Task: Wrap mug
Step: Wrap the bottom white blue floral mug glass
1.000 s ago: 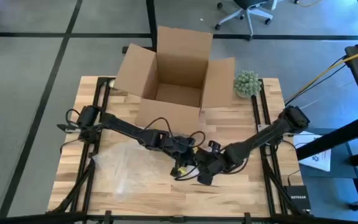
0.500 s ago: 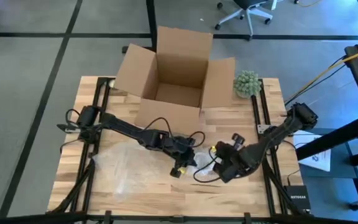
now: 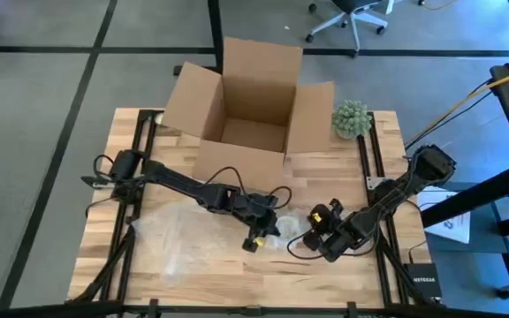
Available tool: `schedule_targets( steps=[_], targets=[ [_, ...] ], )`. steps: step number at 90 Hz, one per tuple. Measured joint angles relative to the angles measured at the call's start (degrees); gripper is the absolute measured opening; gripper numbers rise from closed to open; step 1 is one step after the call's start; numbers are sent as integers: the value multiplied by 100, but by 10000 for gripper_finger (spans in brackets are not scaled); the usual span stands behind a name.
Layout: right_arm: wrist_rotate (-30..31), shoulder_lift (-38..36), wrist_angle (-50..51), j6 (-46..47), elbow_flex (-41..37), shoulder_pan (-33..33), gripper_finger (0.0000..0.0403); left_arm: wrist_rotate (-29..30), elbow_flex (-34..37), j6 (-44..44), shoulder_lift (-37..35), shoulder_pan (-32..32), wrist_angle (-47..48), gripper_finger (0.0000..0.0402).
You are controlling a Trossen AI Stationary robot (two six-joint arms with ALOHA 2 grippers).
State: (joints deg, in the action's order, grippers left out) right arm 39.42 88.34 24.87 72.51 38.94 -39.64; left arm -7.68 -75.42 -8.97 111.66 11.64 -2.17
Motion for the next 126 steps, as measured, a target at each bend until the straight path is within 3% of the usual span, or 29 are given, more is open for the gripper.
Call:
schedule_targets(
  steps=[15, 33, 53, 97, 126],
  targets=[
    [458, -222, -34, -627, 312, -9, 0, 0, 0, 0, 0, 0, 0, 0],
    [433, -337, -229, -1795, 657, -9, 0, -30, 7, 2, 0, -2, 17, 0],
    [414, -337, -226, -2320, 1024, -9, 0, -20, 13, 21, 9, 2, 46, 0],
    [204, 203, -347, -1389, 827, -3, 0, 361, 7, -26, 106, -20, -16, 0],
    [-143, 904, -1227, -864, 813, 2, 0, 347, -4, 17, 179, -48, 48, 0]
  ],
)
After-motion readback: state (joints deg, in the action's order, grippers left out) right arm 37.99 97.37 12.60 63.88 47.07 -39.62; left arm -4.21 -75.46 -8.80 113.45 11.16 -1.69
